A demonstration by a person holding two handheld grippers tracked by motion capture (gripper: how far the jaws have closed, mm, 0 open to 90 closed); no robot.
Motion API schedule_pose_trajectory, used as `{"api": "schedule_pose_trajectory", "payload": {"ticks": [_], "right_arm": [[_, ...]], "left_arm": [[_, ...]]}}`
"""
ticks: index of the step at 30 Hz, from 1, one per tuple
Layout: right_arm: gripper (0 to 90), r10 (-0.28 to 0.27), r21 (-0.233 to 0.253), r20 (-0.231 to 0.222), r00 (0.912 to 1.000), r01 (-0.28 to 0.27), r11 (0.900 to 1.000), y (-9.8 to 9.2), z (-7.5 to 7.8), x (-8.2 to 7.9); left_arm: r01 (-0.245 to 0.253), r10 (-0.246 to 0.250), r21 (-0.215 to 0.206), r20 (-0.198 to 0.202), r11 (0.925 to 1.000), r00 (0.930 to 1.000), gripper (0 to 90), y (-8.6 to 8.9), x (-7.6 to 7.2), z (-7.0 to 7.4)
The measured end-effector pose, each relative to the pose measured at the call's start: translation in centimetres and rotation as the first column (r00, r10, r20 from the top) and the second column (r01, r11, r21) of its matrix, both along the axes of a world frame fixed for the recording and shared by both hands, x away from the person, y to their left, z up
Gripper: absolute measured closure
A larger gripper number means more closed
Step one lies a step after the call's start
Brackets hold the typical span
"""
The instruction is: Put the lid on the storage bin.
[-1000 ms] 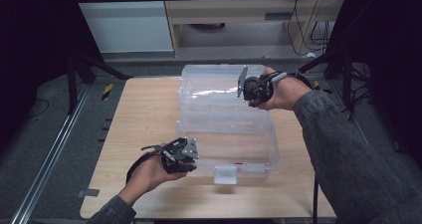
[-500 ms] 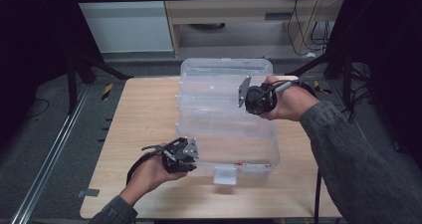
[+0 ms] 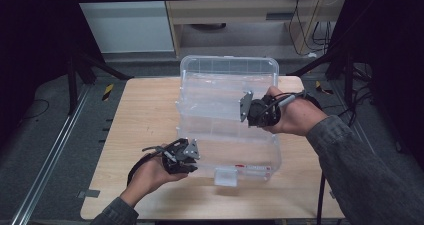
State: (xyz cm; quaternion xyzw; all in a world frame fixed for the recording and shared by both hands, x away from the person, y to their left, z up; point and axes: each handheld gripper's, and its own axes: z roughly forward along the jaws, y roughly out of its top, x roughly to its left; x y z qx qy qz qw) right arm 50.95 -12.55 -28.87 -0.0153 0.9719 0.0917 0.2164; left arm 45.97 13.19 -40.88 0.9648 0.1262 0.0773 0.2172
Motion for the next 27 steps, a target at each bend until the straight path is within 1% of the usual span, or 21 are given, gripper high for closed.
{"api": "schedule_pose_trajectory", "payload": {"ticks": [1,3,4,6,7,9,11,13,14,15,16,17,18,19,21,24,25,27], "right_arm": [[86.3,0.001,-0.003,-0.001,1.0,-0.001,1.0,0.0,0.0,-0.3],[86.2,-0.001,-0.006,0.0,1.0,0.001,1.0,0.0,-0.1,-0.7],[86.1,0.007,-0.004,-0.002,1.0,-0.007,1.0,-0.1,-0.2,-1.0],[86.1,0.007,-0.004,-0.002,1.0,-0.007,1.0,-0.1,-0.3,-1.2],[86.1,0.012,-0.005,-0.002,0.9999,-0.012,1.0,-0.1,-0.4,-1.4],[85.8,0.014,-0.009,-0.014,0.9998,-0.014,1.0,-0.2,-0.6,-1.9],[85.7,0.013,-0.009,-0.016,0.9998,-0.013,1.0,-0.3,-0.6,-1.8],[85.3,0.004,-0.01,-0.023,0.9997,-0.004,1.0,-0.3,-0.5,-1.4],[85.2,0.001,-0.015,-0.024,0.9997,-0.001,1.0,-0.3,-0.5,-1.2],[85.2,-0.008,-0.018,-0.029,0.9995,0.008,1.0,-0.3,-0.5,-1.0],[85.2,-0.012,-0.02,-0.029,0.9995,0.012,1.0,-0.4,-0.5,-0.7],[85.2,-0.012,-0.02,-0.029,0.9995,0.012,1.0,-0.4,-0.5,-0.7],[85.2,-0.019,-0.025,-0.024,0.9995,0.018,1.0,-0.4,-0.4,-0.4],[85.3,-0.027,-0.034,-0.015,0.9995,0.027,0.999,-0.5,-0.4,0.0],[85.7,-0.032,-0.028,-0.019,0.9993,0.031,0.999,-0.7,-0.5,0.1],[86.1,-0.021,-0.021,-0.027,0.9994,0.021,1.0,-0.7,-0.5,-0.1],[86.3,-0.012,-0.023,-0.032,0.9994,0.011,1.0,-0.7,-0.6,-0.5],[86.4,-0.009,-0.025,-0.036,0.9993,0.008,1.0,-0.8,-0.8,-0.8]], "left_arm": [[-0.007,0.007,-0.004,-0.002,1.0,1.0,77.2,0.0,-0.1,0.0],[-0.005,0.005,-0.004,-0.002,1.0,1.0,77.0,0.0,0.0,0.0],[-0.003,0.003,-0.004,-0.002,1.0,1.0,77.0,0.0,0.0,0.0],[-0.005,0.005,-0.004,-0.001,1.0,1.0,76.9,0.0,0.0,-0.1],[0.039,-0.039,0.006,0.022,0.9992,0.999,76.9,0.0,0.3,0.0],[0.033,-0.033,0.001,0.025,0.9995,0.9991,76.6,0.1,0.3,0.0],[0.027,-0.027,-0.003,0.026,0.9996,0.9993,76.5,0.1,0.2,-0.1],[-0.024,0.024,-0.023,0.01,0.9994,0.9997,75.9,0.0,-0.2,-0.2],[-0.027,0.027,-0.026,0.012,0.9993,0.9996,75.8,0.0,-0.3,-0.2],[-0.015,0.016,-0.025,0.022,0.9996,0.9996,75.9,-0.2,-0.2,-0.2],[-0.015,0.016,-0.025,0.022,0.9996,0.9996,76.0,-0.2,-0.2,-0.2],[-0.026,0.026,-0.029,0.023,0.9993,0.9994,76.0,-0.4,-0.3,-0.2],[0.005,-0.004,-0.02,0.043,0.9998,0.9991,76.3,-0.6,-0.1,-0.2],[0.006,-0.005,-0.018,0.053,0.9998,0.9986,77.1,-1.0,-0.1,-0.2],[0.005,-0.004,-0.012,0.058,0.9999,0.9983,77.4,-1.1,-0.3,-0.2],[0.011,-0.01,-0.013,0.064,0.9998,0.9979,77.3,-1.1,-0.3,-0.3],[0.025,-0.024,-0.008,0.072,0.9997,0.9971,77.3,-1.1,-0.3,-0.2],[0.021,-0.021,-0.005,0.083,0.9998,0.9964,77.2,-1.1,-0.4,-0.3]]}}
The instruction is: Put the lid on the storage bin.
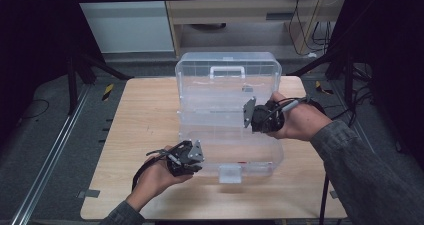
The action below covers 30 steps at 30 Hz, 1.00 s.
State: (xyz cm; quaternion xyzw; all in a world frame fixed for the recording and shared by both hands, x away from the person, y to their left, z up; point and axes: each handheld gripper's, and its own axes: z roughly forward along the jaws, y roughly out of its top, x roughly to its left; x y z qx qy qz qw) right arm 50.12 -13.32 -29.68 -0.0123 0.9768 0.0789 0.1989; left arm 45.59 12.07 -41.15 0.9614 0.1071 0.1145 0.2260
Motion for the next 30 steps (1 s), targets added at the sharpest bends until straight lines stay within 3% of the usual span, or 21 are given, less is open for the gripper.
{"api": "schedule_pose_trajectory", "payload": {"ticks": [4,14,16,19,20,23,26,27,28,30], "right_arm": [[86.6,0.008,0.005,-0.024,0.9997,-0.008,1.0,-0.3,-0.4,-0.6],[85.6,0.005,0.026,-0.048,0.9988,-0.004,1.0,-0.7,-0.7,-0.8],[85.5,0.005,0.024,-0.049,0.9988,-0.004,1.0,-0.6,-0.7,-0.8],[85.5,0.008,0.02,-0.051,0.9987,-0.007,1.0,-0.6,-0.7,-0.8],[85.4,0.007,0.018,-0.049,0.9988,-0.006,1.0,-0.6,-0.7,-0.8],[85.5,0.008,0.021,-0.05,0.9987,-0.007,1.0,-0.7,-0.7,-0.9],[85.4,0.009,0.021,-0.046,0.9989,-0.008,1.0,-0.7,-0.8,-0.9],[85.4,0.009,0.021,-0.046,0.9989,-0.008,1.0,-0.7,-0.8,-0.9],[85.2,0.009,0.022,-0.045,0.9989,-0.008,1.0,-0.7,-0.8,-0.9],[85.0,0.01,0.024,-0.042,0.9991,-0.009,1.0,-0.7,-0.8,-1.0]], "left_arm": [[-0.049,0.049,-0.018,-0.016,0.9986,0.9987,76.8,0.0,-0.5,-0.2],[-0.037,0.037,-0.018,0.013,0.9992,0.9992,74.9,0.0,-0.7,-0.2],[-0.004,0.004,-0.006,0.044,1.0,0.999,74.5,0.1,-0.5,-0.1],[-0.005,0.006,-0.027,0.047,0.9996,0.9989,72.7,0.2,-0.5,0.1],[-0.012,0.014,-0.054,0.041,0.9985,0.9991,70.7,0.5,-0.6,0.4],[-0.019,0.023,-0.069,0.055,0.9975,0.9982,63.2,0.7,-0.8,0.8],[-0.025,0.035,-0.145,0.066,0.9892,0.9972,58.7,1.4,-1.5,2.2],[-0.025,0.035,-0.145,0.066,0.9892,0.9972,58.3,1.4,-1.5,2.2],[-0.021,0.033,-0.185,0.066,0.9825,0.9972,58.3,1.7,-2.0,3.1],[-0.019,0.033,-0.221,0.057,0.975,0.9978,58.7,2.0,-2.3,3.7]]}}
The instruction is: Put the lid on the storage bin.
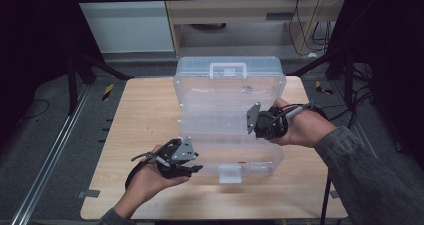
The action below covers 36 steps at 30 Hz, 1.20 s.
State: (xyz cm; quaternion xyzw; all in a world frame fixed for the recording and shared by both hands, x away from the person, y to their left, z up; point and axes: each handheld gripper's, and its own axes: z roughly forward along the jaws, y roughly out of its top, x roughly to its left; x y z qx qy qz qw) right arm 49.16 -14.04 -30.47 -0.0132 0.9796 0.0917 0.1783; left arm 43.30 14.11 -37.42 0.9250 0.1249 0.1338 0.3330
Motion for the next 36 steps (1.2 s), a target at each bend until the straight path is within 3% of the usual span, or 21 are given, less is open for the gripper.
{"api": "schedule_pose_trajectory", "payload": {"ticks": [5,11,15,17,18,20,22,23,24,25,27,29,32,36], "right_arm": [[84.6,-0.001,0.004,0.002,1.0,0.001,1.0,-0.1,0.0,-0.1],[84.3,0.001,0.016,0.007,1.0,-0.002,1.0,-0.3,-0.2,-0.2],[84.1,0.002,0.019,0.013,0.9999,-0.003,1.0,-0.4,-0.3,-0.4],[83.9,0.003,0.026,0.012,0.9999,-0.003,1.0,-0.5,-0.4,-0.4],[83.9,0.003,0.026,0.012,0.9999,-0.003,1.0,-0.5,-0.4,-0.4],[83.2,0.006,0.024,0.016,0.9999,-0.006,1.0,-0.5,-0.5,-0.6],[82.5,0.008,0.024,0.019,0.9998,-0.008,1.0,-0.5,-0.5,-0.7],[82.5,0.008,0.024,0.019,0.9998,-0.008,1.0,-0.5,-0.5,-0.7],[82.7,0.008,0.027,0.021,0.9998,-0.008,1.0,-0.5,-0.6,-0.8],[82.7,0.008,0.027,0.021,0.9998,-0.008,1.0,-0.5,-0.6,-0.8],[83.1,0.011,0.039,0.02,0.9997,-0.011,0.999,-0.6,-0.8,-0.8],[83.2,0.011,0.041,0.018,0.9998,-0.012,0.999,-0.7,-0.9,-0.8],[83.2,0.015,0.035,0.018,0.9997,-0.016,0.999,-0.6,-1.0,-0.9],[82.7,0.016,0.026,0.024,0.9996,-0.016,1.0,-0.5,-1.1,-1.1]], "left_arm": [[-0.017,0.014,-0.09,-0.032,0.9958,0.9994,67.5,1.2,-0.1,1.7],[-0.08,0.077,-0.128,-0.032,0.9885,0.9966,80.5,2.7,1.1,3.2],[-0.127,0.122,-0.188,-0.035,0.9739,0.9919,85.2,3.7,1.9,4.9],[-0.176,0.173,-0.226,-0.034,0.958,0.9844,88.4,4.3,2.8,5.7],[-0.176,0.173,-0.226,-0.034,0.958,0.9844,89.4,4.3,2.8,5.7],[-0.24,0.236,-0.236,-0.043,0.9417,0.9707,89.7,5.0,4.4,6.1],[-0.272,0.266,-0.231,-0.054,0.9343,0.9624,89.8,5.4,5.4,6.3],[-0.272,0.266,-0.231,-0.054,0.9343,0.9624,89.8,5.4,5.4,6.3],[-0.292,0.286,-0.254,-0.062,0.9222,0.9563,89.8,5.8,6.2,6.6],[-0.292,0.286,-0.254,-0.062,0.9222,0.9563,89.8,5.8,6.2,6.6],[-0.305,0.297,-0.287,-0.071,0.9082,0.9522,89.8,6.0,6.8,7.0],[-0.31,0.3,-0.301,-0.08,0.9017,0.9504,89.8,5.9,7.2,7.4],[-0.312,0.301,-0.302,-0.083,0.9009,0.95,89.8,5.7,7.6,7.6],[-0.324,0.308,-0.323,-0.1,0.8893,0.946,89.8,5.5,8.6,8.3]]}}
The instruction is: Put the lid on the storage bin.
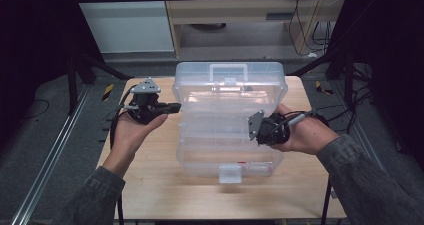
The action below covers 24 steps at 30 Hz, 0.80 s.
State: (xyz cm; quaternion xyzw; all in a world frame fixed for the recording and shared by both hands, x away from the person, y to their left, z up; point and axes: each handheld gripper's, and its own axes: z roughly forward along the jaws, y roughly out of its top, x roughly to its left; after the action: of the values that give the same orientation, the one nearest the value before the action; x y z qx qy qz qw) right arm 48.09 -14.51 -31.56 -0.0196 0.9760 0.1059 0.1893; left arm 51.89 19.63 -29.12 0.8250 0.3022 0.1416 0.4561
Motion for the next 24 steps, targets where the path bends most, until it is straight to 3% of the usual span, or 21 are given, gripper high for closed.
{"api": "schedule_pose_trajectory", "payload": {"ticks": [6,9,22,24], "right_arm": [[82.4,-0.001,0.005,0.004,1.0,0.001,1.0,0.0,0.0,0.0],[82.1,-0.002,0.007,0.005,1.0,0.002,1.0,-0.1,-0.1,-0.2],[81.3,0.0,0.013,0.004,1.0,0.0,1.0,-0.1,-0.4,-0.4],[77.6,-0.005,0.027,0.001,1.0,0.005,1.0,-0.1,-0.5,-0.6]], "left_arm": [[-0.018,0.018,-0.026,-0.017,0.9995,0.9997,89.8,0.2,0.8,0.3],[-0.02,0.017,-0.07,-0.041,0.9973,0.999,89.9,0.5,1.3,0.2],[-0.033,0.03,-0.064,-0.043,0.9974,0.9986,89.8,0.7,1.6,0.1],[-0.031,0.028,-0.067,-0.043,0.9973,0.9987,89.9,0.8,1.4,0.0]]}}
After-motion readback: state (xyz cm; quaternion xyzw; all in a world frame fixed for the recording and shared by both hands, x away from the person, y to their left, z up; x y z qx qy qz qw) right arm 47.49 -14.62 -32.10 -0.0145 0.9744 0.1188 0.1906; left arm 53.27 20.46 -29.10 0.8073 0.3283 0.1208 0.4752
